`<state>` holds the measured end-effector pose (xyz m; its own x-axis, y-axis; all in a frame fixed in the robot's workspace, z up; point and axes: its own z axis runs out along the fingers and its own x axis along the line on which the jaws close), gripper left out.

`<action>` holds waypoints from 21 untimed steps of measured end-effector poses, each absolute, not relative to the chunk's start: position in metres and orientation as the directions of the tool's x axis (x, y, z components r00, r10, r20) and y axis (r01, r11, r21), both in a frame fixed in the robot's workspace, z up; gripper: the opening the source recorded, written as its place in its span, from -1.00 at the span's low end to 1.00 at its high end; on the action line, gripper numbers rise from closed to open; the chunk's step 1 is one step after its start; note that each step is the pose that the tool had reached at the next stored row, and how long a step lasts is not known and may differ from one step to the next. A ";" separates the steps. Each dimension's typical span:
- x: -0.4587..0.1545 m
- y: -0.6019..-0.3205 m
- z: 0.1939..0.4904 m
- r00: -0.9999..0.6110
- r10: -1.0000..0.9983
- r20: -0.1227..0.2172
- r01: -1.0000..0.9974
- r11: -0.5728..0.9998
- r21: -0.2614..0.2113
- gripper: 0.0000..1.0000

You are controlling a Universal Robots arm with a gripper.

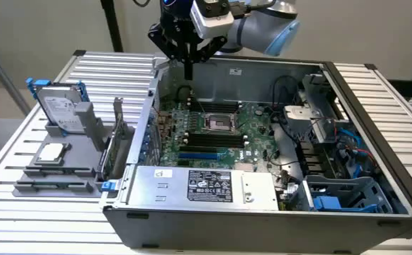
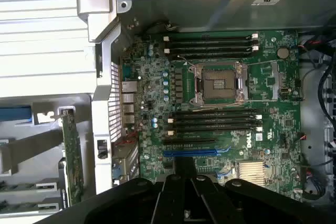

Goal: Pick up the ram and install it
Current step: 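Reach for the ram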

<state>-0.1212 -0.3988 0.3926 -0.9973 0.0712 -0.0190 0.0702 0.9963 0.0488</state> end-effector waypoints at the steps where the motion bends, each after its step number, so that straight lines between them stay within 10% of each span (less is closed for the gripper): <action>1: -0.121 -0.399 0.393 -0.997 0.071 -0.019 0.070 0.996 0.049 -0.79; 21: -0.138 -0.412 0.393 -0.997 0.071 -0.019 0.070 0.996 0.047 -0.79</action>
<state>-0.1381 -0.4118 0.3926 -0.9973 0.0711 -0.0191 0.0701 0.9964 0.0470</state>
